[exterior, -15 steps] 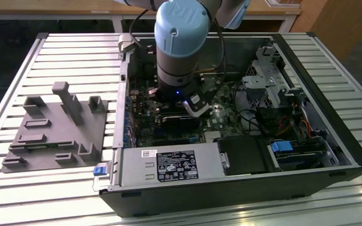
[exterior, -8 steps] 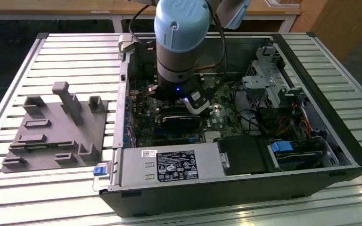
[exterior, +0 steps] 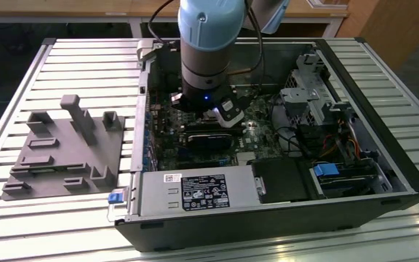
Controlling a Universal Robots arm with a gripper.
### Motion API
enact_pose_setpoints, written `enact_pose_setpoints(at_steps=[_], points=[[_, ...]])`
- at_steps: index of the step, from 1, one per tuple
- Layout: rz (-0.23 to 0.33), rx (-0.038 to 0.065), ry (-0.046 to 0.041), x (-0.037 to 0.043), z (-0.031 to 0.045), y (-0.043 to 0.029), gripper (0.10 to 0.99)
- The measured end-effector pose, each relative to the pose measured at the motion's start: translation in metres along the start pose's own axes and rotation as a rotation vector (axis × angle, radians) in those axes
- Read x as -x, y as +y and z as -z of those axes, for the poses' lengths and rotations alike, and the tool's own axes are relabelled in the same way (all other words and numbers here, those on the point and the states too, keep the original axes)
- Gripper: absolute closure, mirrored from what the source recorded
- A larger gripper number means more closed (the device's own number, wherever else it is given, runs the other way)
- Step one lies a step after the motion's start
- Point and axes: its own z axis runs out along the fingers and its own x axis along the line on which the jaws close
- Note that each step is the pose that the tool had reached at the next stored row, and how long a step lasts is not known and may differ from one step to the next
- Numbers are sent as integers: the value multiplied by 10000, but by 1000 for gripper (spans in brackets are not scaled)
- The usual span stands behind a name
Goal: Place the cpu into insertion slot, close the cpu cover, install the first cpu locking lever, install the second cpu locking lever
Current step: 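Install the second cpu locking lever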
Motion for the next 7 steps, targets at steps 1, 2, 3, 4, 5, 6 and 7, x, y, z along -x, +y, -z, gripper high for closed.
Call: enact_pose_setpoints(at_steps=[1, 2, 3, 4, 5, 6, 7], points=[[0, -1, 1, 1, 19, 6, 980], [0, -1, 0, 1, 34, 11, 980], [0, -1, 0, 2, 50, 17, 980], [0, 0, 0, 2, 62, 21, 980], [0, -1, 0, 2, 68, 23, 980], [1, 4, -1, 3, 67, 23, 980], [1, 6, -1, 3, 67, 23, 980]])
